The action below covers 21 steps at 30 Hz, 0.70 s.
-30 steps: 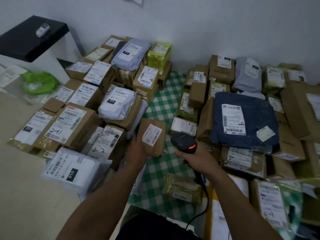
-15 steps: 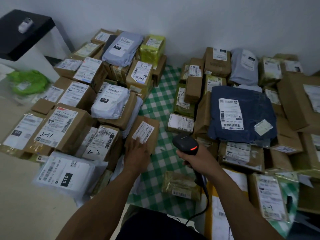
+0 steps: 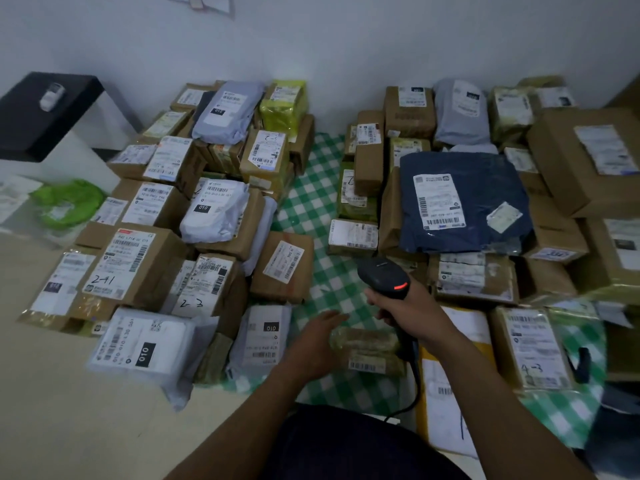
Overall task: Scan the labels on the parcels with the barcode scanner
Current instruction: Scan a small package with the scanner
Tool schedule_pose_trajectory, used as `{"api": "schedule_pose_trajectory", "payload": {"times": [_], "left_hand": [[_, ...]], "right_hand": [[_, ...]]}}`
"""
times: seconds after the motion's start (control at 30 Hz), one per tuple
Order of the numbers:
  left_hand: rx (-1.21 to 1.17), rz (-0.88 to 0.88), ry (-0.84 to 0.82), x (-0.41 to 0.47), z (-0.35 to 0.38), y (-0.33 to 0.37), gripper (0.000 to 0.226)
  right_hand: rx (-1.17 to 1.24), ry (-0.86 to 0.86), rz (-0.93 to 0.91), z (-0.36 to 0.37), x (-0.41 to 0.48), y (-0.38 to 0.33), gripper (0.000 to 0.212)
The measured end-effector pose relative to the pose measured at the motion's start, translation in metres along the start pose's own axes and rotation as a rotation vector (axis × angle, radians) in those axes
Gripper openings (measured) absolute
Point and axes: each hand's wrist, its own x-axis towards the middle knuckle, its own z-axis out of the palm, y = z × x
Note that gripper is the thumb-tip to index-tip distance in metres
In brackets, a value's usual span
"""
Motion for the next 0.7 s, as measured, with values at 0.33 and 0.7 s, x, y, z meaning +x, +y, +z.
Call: {"api": "schedule_pose_trajectory", "payload": {"times": [0.33,0.7], "left_hand": [[0.133,0.000,-0.050,-0.002,0.028,-0.011,0.080],[-0.542,-0.181,0.352,-0.063,-0.007,0.012,0.024]], "right_hand": [[0.060,0.041,-0.014,-0.012,-0.023,0.021,0.048],[0.137,0.131,-0.116,0.001,-0.026,0.015,0.042]]}}
